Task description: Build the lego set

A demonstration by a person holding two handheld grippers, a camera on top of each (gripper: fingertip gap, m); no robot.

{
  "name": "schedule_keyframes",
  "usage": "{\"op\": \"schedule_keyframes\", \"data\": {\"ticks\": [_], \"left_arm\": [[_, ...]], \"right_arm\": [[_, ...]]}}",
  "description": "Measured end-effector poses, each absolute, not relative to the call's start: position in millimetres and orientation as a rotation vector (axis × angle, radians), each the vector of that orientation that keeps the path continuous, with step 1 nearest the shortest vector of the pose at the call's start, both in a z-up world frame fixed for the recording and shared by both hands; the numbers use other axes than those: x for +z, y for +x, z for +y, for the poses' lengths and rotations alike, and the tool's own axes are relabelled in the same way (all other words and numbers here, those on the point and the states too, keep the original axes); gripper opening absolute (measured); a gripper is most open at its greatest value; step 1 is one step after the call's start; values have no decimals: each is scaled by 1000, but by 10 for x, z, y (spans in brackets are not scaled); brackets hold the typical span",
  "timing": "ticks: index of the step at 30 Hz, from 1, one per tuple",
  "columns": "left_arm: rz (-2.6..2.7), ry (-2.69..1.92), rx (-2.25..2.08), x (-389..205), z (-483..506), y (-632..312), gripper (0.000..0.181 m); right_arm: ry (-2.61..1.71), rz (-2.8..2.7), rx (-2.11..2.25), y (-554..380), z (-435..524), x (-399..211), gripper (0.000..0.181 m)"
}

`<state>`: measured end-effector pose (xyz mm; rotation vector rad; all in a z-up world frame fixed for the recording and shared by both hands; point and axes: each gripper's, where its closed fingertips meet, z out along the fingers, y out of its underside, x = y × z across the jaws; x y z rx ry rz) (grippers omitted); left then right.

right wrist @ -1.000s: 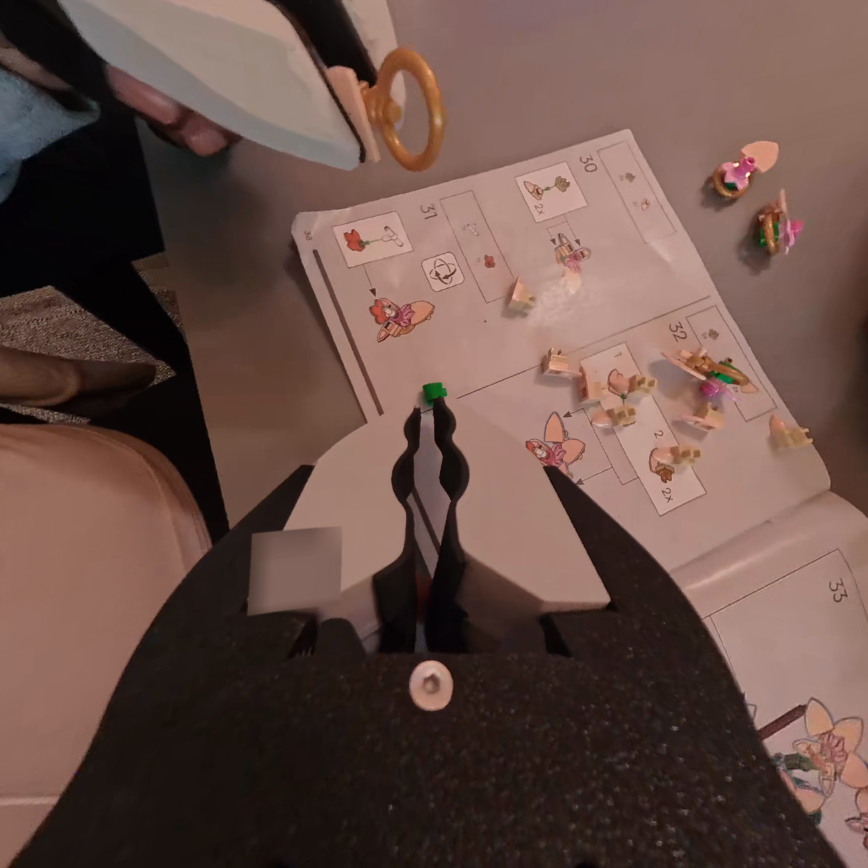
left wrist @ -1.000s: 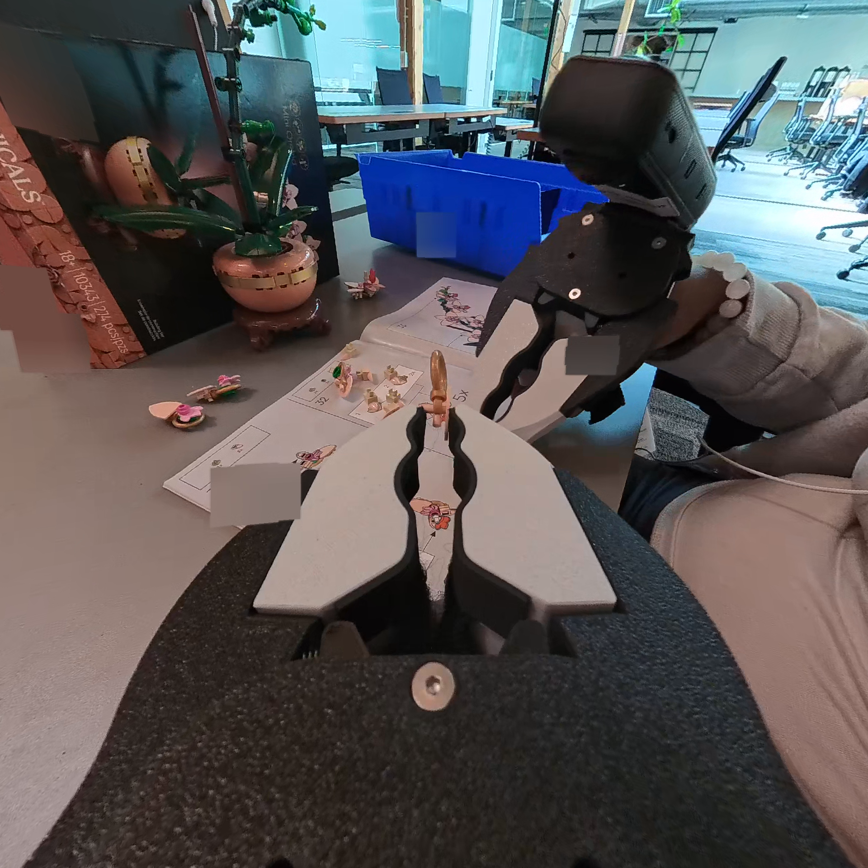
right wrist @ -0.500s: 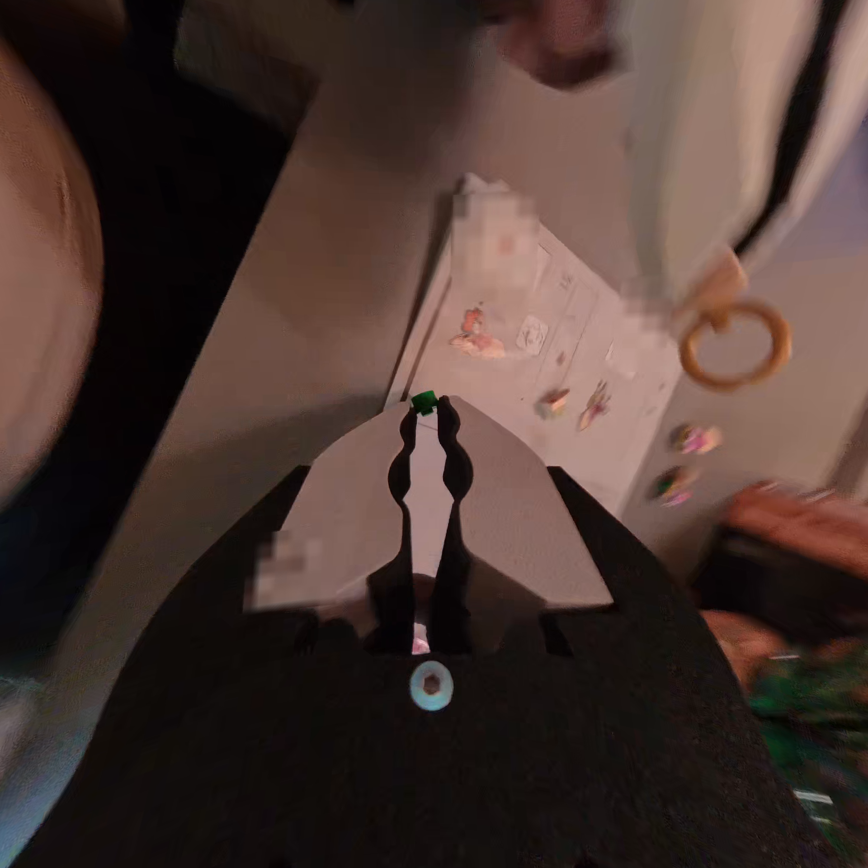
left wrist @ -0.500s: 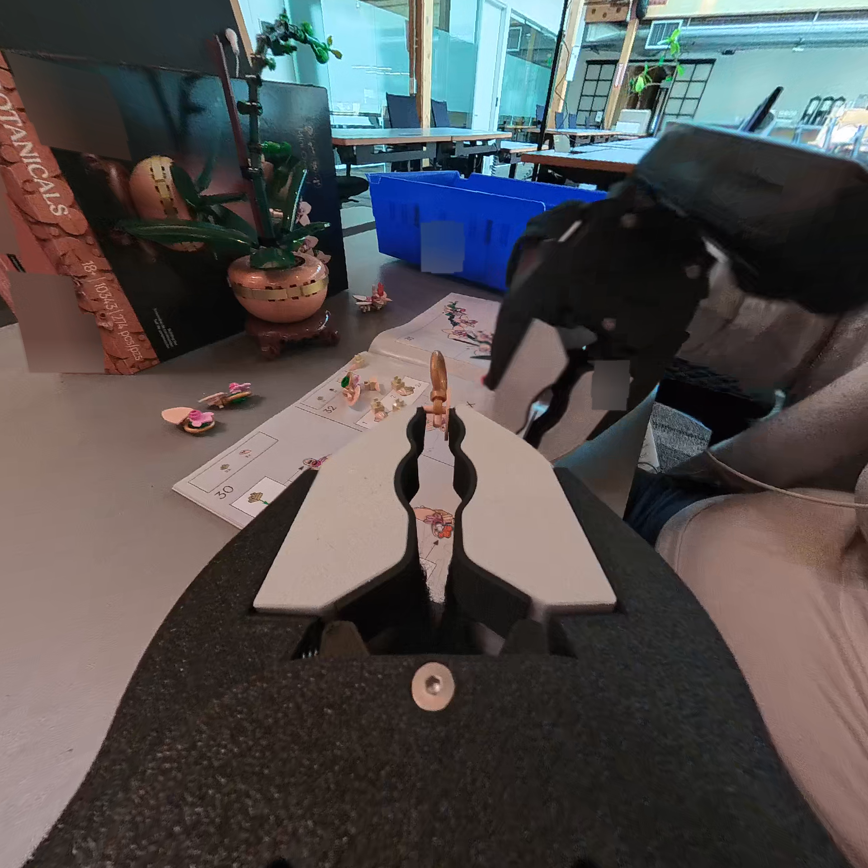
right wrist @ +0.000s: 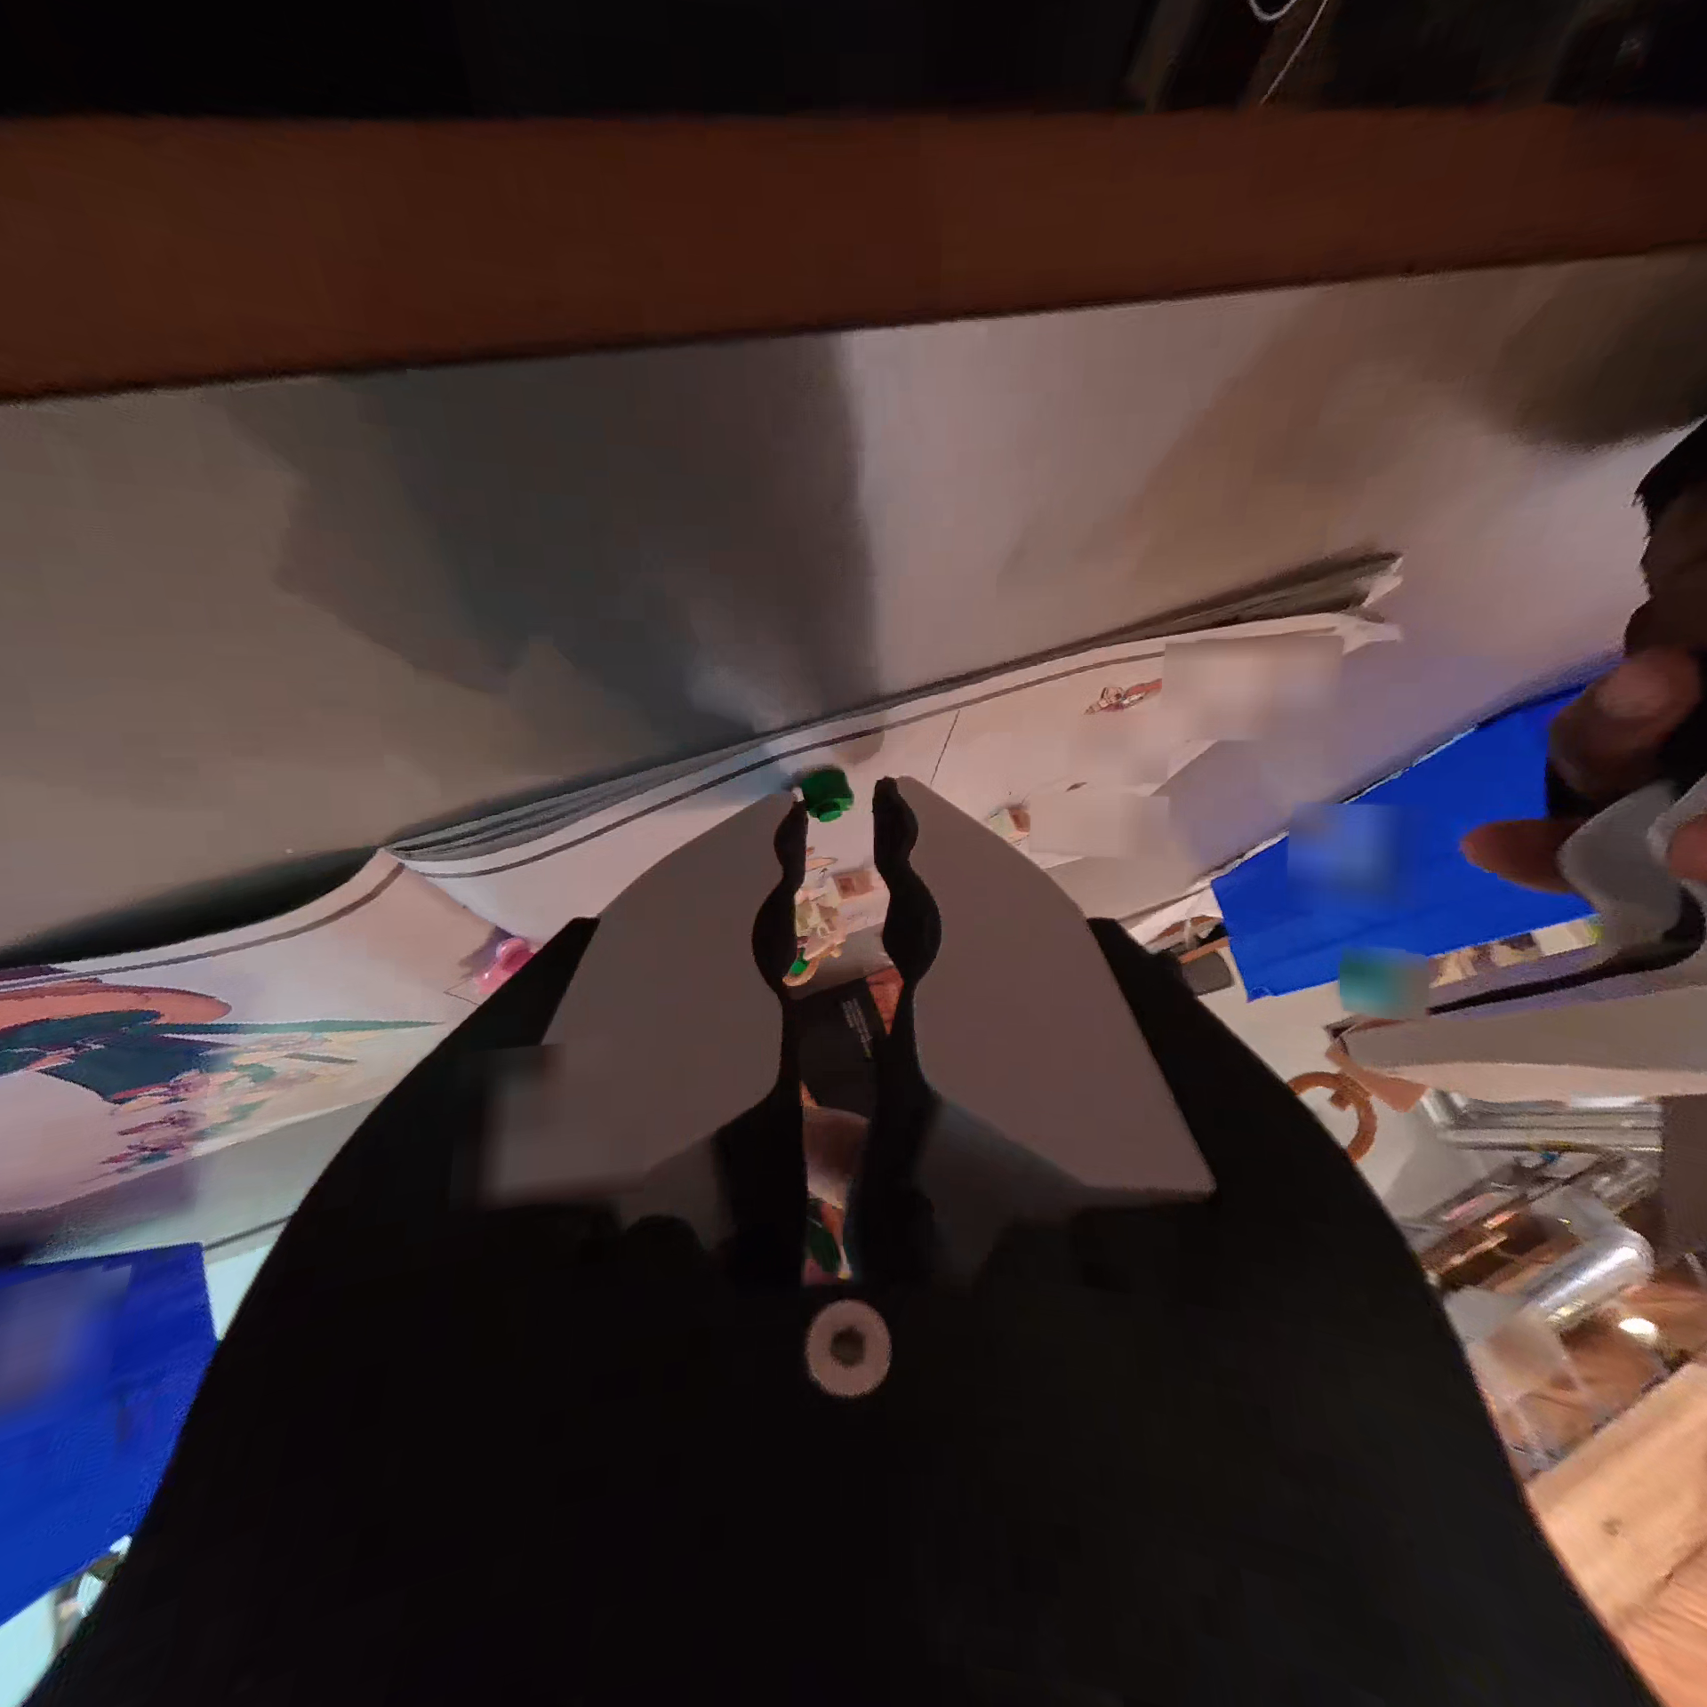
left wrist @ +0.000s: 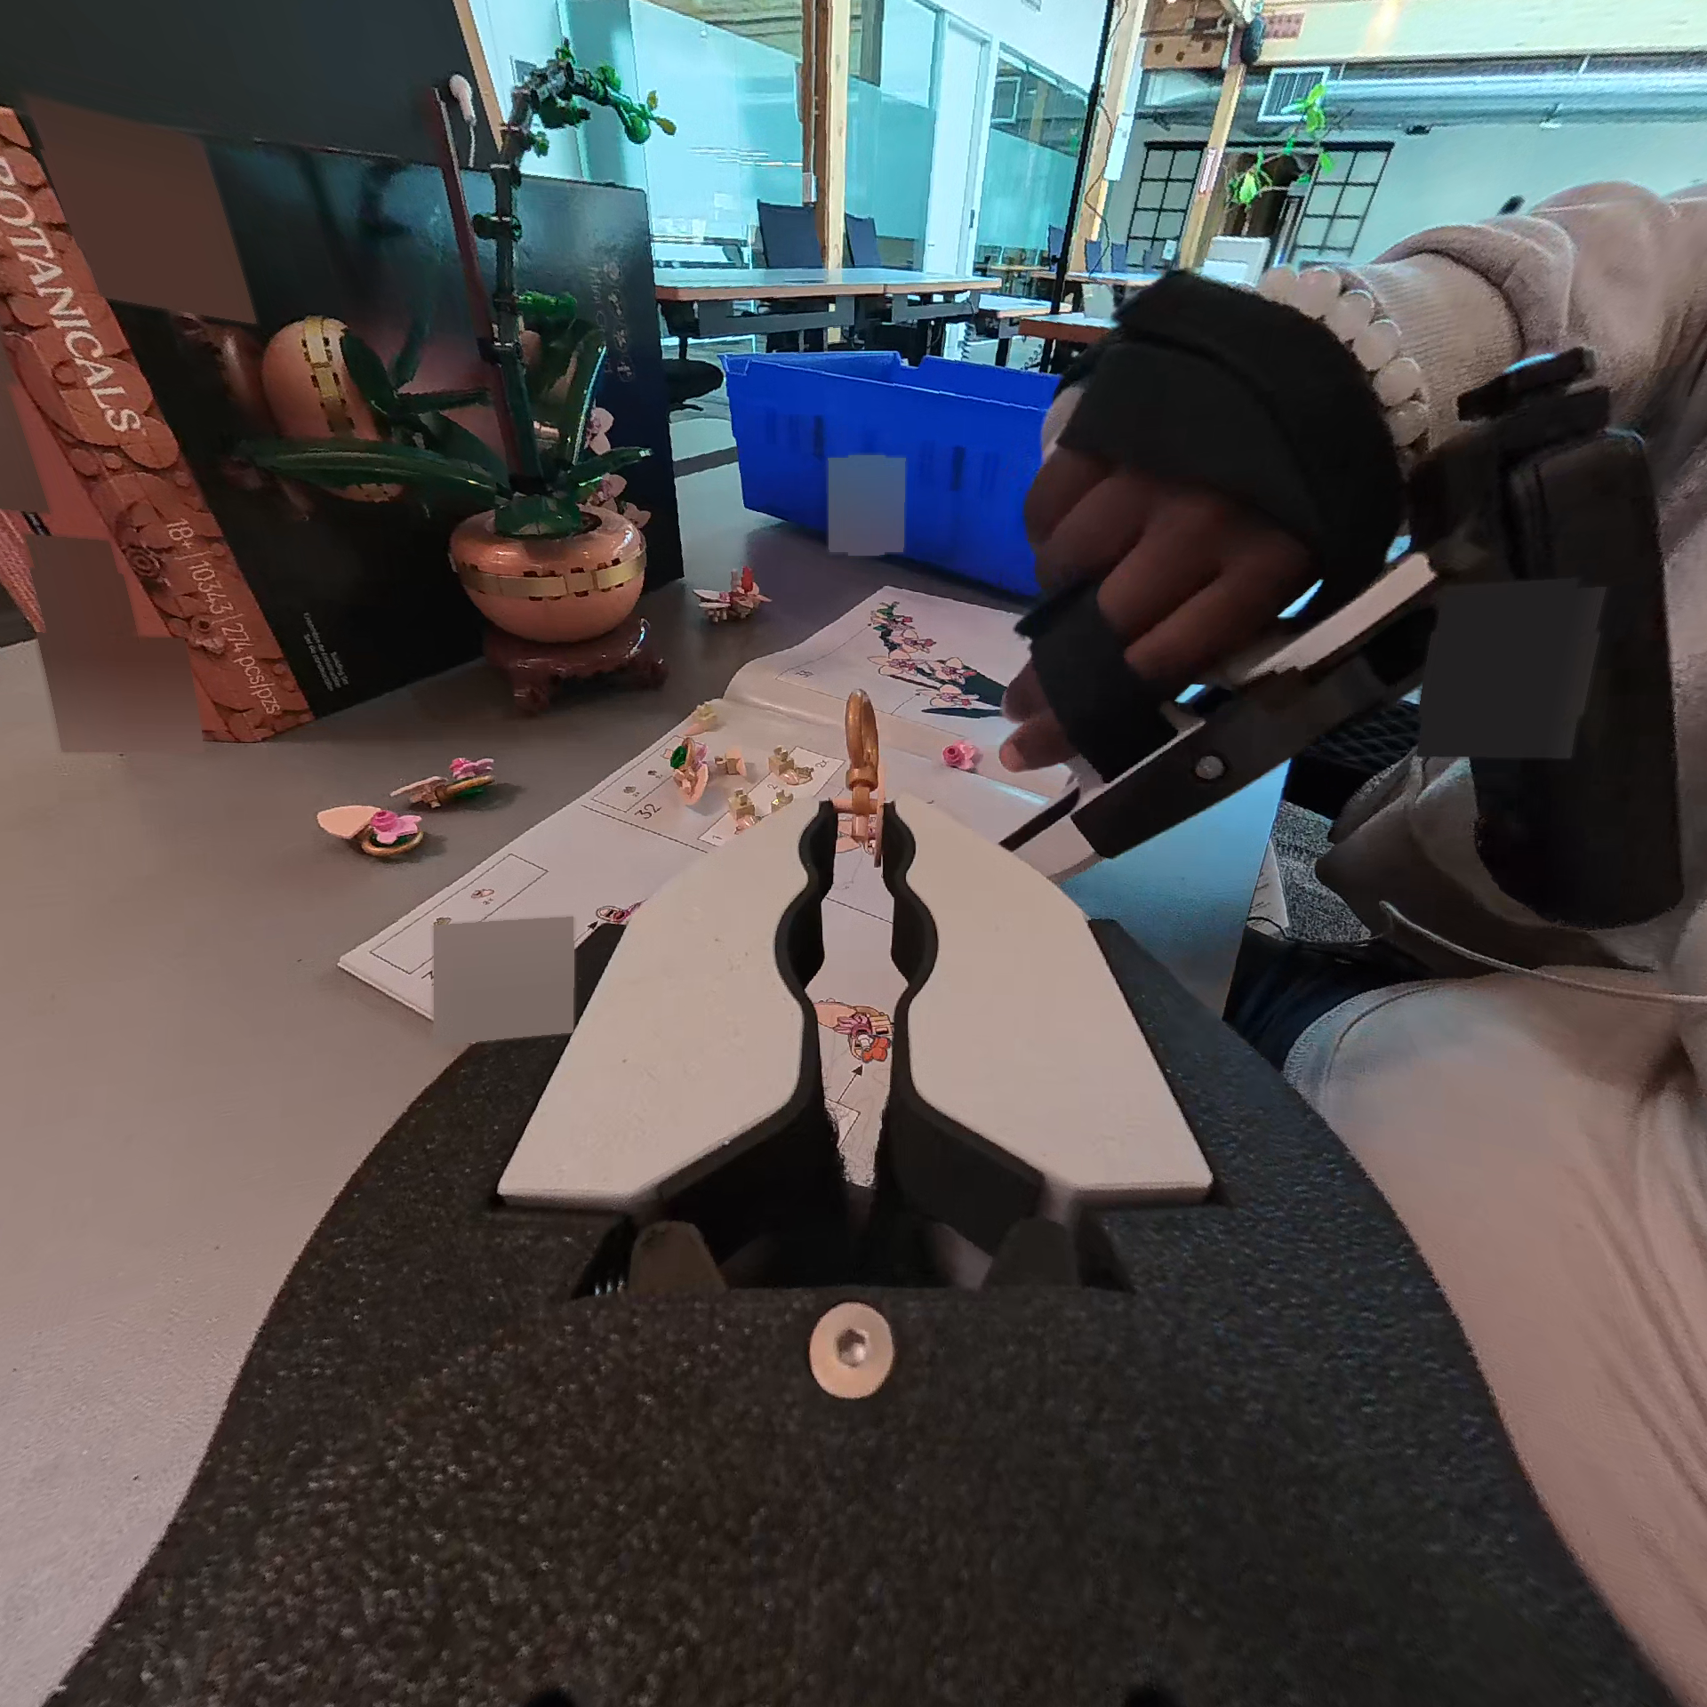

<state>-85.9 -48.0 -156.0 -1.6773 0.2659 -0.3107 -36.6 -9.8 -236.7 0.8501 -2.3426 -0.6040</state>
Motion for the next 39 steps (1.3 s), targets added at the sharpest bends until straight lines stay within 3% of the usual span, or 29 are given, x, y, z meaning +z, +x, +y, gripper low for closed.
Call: {"op": "schedule_keyframes", "data": {"ticks": [3,7,11,14,17,39], "left_arm": [[264,-1674,-315,-1555,-483,-862,9],[271,-1677,-311,-1561,-482,-853,9],[270,-1680,-310,-1564,-479,-854,9],[272,-1683,-308,-1567,-475,-851,9],[276,-1675,-331,-1557,-474,-815,9],[278,-1690,-364,-1576,-476,-780,9]], "right_arm": [[785,-2339,-593,-362,-74,-2310,19],[385,-2447,-234,-311,-81,-2207,20],[-393,-2504,121,-265,133,-2145,16],[-1096,-2455,625,-139,31,-2192,13],[-1489,-2269,909,-133,-1,-2260,19],[-1501,-2076,1001,-237,-25,-2412,10]]}}
